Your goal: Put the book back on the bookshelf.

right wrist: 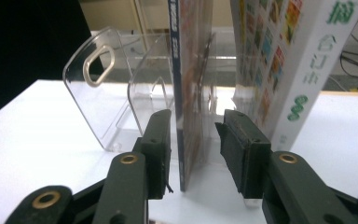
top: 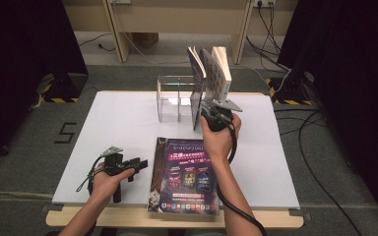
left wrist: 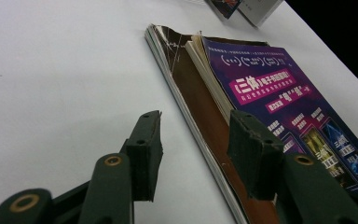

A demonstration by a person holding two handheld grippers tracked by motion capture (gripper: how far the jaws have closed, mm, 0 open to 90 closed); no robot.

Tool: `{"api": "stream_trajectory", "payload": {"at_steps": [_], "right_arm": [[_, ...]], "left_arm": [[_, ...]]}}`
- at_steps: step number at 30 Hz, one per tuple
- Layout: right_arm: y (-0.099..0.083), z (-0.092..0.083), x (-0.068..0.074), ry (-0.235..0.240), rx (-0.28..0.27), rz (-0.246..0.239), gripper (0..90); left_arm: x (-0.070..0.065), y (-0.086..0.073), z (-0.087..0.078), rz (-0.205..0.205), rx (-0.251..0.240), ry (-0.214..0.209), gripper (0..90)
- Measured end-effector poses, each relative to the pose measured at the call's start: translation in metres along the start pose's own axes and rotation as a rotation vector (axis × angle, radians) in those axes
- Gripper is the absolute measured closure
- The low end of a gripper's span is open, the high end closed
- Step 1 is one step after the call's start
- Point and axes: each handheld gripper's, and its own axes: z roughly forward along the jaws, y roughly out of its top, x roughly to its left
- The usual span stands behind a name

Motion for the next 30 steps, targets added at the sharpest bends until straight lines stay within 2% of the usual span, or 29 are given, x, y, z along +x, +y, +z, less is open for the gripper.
{"api": "stream_trajectory", "payload": {"at_steps": [7, 8, 10, 20, 23, 28, 30], "right_arm": [[-0.010, -0.009, -0.009, 0.017, 0.051, 0.014, 63.7], [-0.013, -0.011, -0.012, 0.013, 0.058, 0.005, 63.7], [-0.017, -0.014, -0.015, 0.020, 0.074, 0.022, 63.7], [-0.046, -0.024, -0.030, 0.028, 0.156, 0.038, 63.5], [-0.053, -0.024, -0.033, 0.042, 0.187, 0.054, 63.5], [-0.070, -0.020, -0.037, 0.063, 0.262, 0.052, 63.0], [-0.077, -0.018, -0.038, 0.072, 0.291, 0.075, 62.4]], "left_arm": [[-0.004, 0.000, 0.000, -0.010, -0.002, -0.019, 54.1], [-0.005, 0.000, 0.000, -0.010, -0.001, -0.020, 54.1], [-0.005, 0.000, 0.000, -0.005, 0.003, -0.021, 54.1], [-0.014, -0.004, 0.006, 0.002, 0.026, -0.043, 54.0], [-0.017, -0.004, 0.009, 0.006, 0.032, -0.046, 54.0], [-0.022, -0.005, 0.015, 0.017, 0.044, -0.051, 54.1], [-0.024, -0.007, 0.020, 0.021, 0.051, -0.051, 54.1]]}}
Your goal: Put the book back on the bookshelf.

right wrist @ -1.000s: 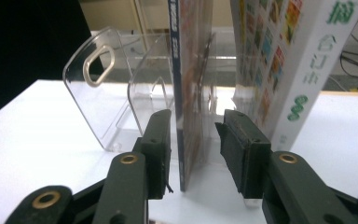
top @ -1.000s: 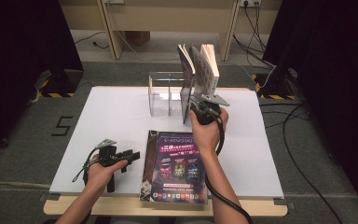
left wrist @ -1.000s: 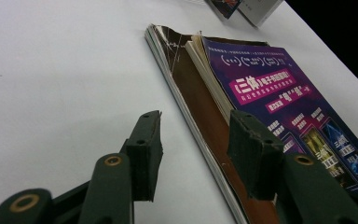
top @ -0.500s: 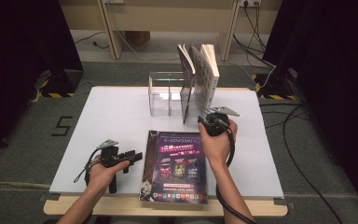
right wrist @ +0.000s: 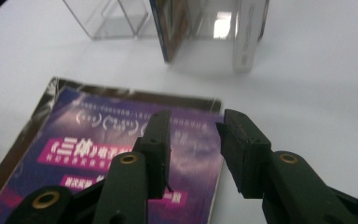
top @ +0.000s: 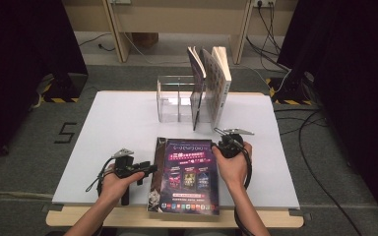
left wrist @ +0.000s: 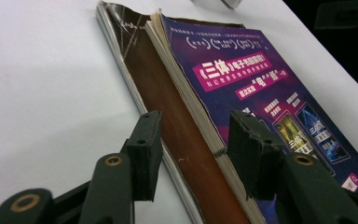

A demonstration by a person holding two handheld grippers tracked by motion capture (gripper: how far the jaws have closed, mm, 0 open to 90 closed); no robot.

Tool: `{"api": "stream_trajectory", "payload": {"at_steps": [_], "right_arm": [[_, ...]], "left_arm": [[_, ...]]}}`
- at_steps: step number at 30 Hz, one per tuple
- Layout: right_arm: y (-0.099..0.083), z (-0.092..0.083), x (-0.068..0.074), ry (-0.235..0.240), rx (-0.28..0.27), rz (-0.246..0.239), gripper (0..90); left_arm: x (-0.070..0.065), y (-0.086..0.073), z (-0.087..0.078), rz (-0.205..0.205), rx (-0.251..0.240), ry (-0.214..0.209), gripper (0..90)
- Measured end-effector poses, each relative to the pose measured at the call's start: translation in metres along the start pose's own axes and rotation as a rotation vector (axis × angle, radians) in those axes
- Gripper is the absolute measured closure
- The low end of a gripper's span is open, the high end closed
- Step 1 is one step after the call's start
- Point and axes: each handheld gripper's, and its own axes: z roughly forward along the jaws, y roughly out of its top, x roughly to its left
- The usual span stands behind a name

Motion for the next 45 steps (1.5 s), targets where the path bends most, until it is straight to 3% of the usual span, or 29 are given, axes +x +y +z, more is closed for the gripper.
{"api": "stream_trajectory", "payload": {"at_steps": [7, 14, 19, 22, 25, 35, 45], "right_arm": [[-0.018, 0.010, -0.007, 0.001, 0.059, 0.010, 61.7], [-0.025, 0.013, -0.012, 0.009, 0.088, 0.042, 59.7], [-0.028, 0.019, -0.012, 0.019, 0.107, 0.039, 59.0], [-0.029, 0.020, -0.010, 0.021, 0.111, 0.046, 58.5], [-0.029, 0.020, -0.010, 0.020, 0.112, 0.043, 57.9], [-0.028, 0.020, -0.010, 0.019, 0.107, 0.040, 57.5], [-0.006, 0.029, -0.020, -0.004, 0.091, 0.044, 57.4]], "left_arm": [[-0.010, -0.004, 0.014, 0.014, 0.029, -0.011, 54.1], [-0.012, -0.001, 0.023, 0.007, 0.032, 0.017, 56.3], [-0.016, 0.001, 0.027, 0.005, 0.048, 0.022, 56.9], [-0.019, 0.001, 0.030, 0.007, 0.056, 0.021, 57.5], [-0.019, 0.001, 0.032, -0.035, 0.062, -0.014, 58.9], [-0.024, -0.001, 0.033, -0.017, 0.058, 0.012, 61.0], [-0.029, 0.000, 0.033, 0.018, 0.064, 0.034, 60.0]]}}
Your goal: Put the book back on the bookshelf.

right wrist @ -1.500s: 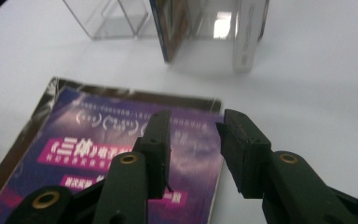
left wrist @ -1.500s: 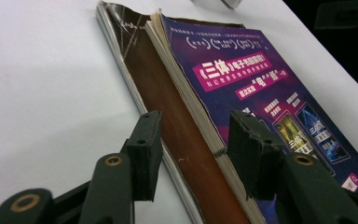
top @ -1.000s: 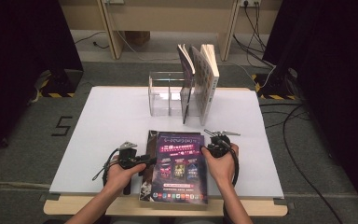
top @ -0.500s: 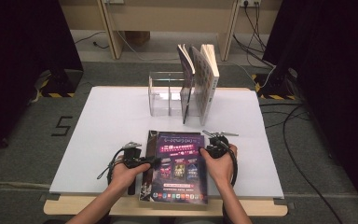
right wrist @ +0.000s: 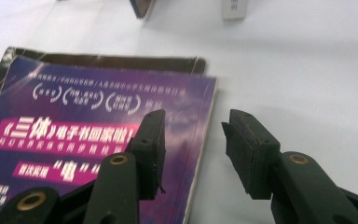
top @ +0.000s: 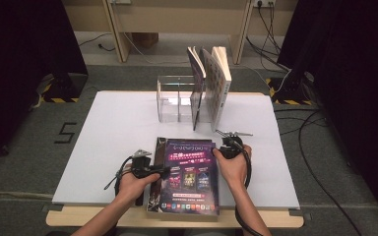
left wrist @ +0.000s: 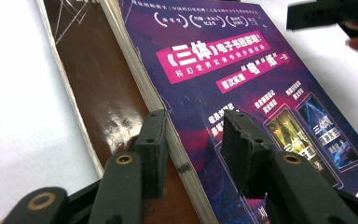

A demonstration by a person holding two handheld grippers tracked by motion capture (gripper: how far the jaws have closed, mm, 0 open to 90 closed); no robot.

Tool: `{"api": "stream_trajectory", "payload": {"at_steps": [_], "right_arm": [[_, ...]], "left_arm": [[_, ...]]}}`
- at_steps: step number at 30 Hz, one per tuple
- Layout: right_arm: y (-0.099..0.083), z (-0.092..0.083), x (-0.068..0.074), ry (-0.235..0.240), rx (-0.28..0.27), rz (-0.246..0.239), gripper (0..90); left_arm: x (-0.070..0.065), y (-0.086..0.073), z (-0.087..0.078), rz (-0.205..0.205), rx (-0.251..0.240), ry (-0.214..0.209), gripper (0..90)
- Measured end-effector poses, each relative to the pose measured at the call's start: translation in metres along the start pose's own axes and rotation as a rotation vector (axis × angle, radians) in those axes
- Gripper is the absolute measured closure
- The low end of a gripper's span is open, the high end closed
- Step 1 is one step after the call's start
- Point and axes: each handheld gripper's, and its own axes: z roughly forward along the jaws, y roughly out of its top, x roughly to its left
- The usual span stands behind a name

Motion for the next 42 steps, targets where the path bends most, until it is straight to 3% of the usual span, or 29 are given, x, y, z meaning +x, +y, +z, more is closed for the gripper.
{"api": "stream_trajectory", "payload": {"at_steps": [6, 11, 19, 35, 42], "right_arm": [[0.011, 0.009, -0.005, -0.005, 0.009, -0.004, 57.4], [0.016, 0.018, -0.011, 0.003, 0.023, 0.001, 57.4], [0.020, 0.022, -0.016, 0.008, 0.047, 0.035, 57.2], [0.027, 0.030, -0.018, 0.035, 0.081, 0.043, 55.2], [0.027, 0.032, -0.021, 0.057, 0.081, 0.075, 54.2]], "left_arm": [[-0.002, 0.001, -0.001, 0.015, -0.003, 0.004, 59.6], [-0.008, 0.000, 0.004, 0.019, 0.008, -0.047, 60.3], [-0.012, 0.000, 0.006, 0.031, 0.024, -0.036, 59.0], [-0.012, 0.000, 0.007, 0.047, 0.032, -0.031, 59.1], [-0.011, -0.001, 0.007, 0.052, 0.032, -0.030, 60.3]]}}
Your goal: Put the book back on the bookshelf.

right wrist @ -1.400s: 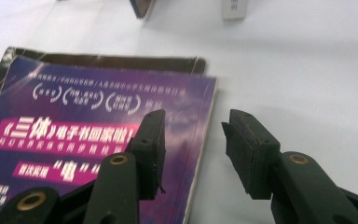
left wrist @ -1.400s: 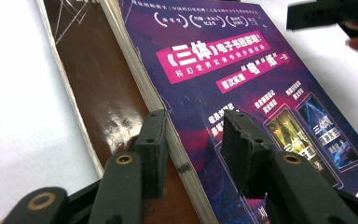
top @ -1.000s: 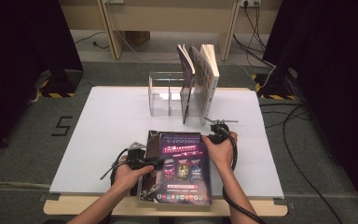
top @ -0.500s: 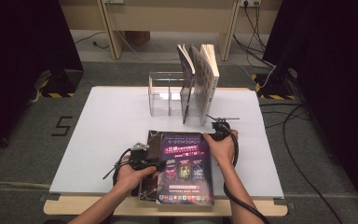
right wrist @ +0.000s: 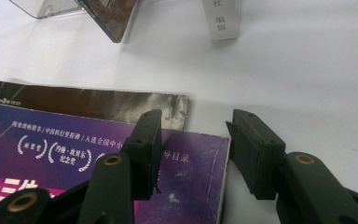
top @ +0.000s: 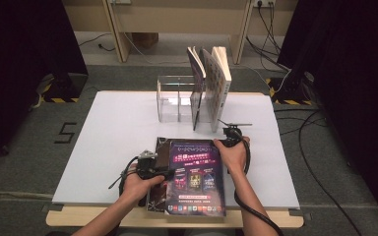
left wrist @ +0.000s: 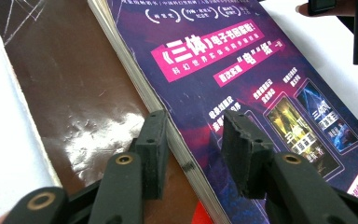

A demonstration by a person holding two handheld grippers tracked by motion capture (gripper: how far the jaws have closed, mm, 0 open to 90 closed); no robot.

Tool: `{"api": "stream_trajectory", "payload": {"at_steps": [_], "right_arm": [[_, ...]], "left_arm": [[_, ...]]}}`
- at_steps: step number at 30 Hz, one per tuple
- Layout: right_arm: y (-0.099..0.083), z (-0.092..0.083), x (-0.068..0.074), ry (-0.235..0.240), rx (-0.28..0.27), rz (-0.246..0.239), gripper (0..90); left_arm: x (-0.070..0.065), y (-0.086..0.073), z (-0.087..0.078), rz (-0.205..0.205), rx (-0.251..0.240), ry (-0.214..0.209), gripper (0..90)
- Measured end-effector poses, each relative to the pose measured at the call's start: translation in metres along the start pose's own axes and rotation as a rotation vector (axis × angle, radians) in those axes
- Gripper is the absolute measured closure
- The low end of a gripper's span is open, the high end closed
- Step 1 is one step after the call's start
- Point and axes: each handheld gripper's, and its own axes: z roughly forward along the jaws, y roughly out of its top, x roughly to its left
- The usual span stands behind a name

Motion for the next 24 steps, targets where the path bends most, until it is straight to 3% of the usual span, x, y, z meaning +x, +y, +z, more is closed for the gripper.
{"api": "stream_trajectory", "payload": {"at_steps": [6, 14, 20, 24], "right_arm": [[-0.002, 0.000, 0.000, 0.005, -0.017, 0.009, 54.1], [-0.003, -0.007, 0.002, 0.023, -0.047, 0.065, 55.1], [-0.002, -0.021, 0.006, 0.050, -0.081, 0.080, 57.1], [-0.001, -0.032, 0.010, 0.099, -0.108, 0.100, 58.7]], "left_arm": [[-0.001, -0.001, 0.000, 0.014, -0.003, 0.012, 61.3], [-0.001, -0.002, 0.000, 0.015, -0.003, 0.017, 61.9], [-0.001, -0.002, -0.001, 0.010, -0.004, 0.021, 61.7], [0.000, -0.002, -0.002, 0.007, 0.001, 0.020, 61.6]]}}
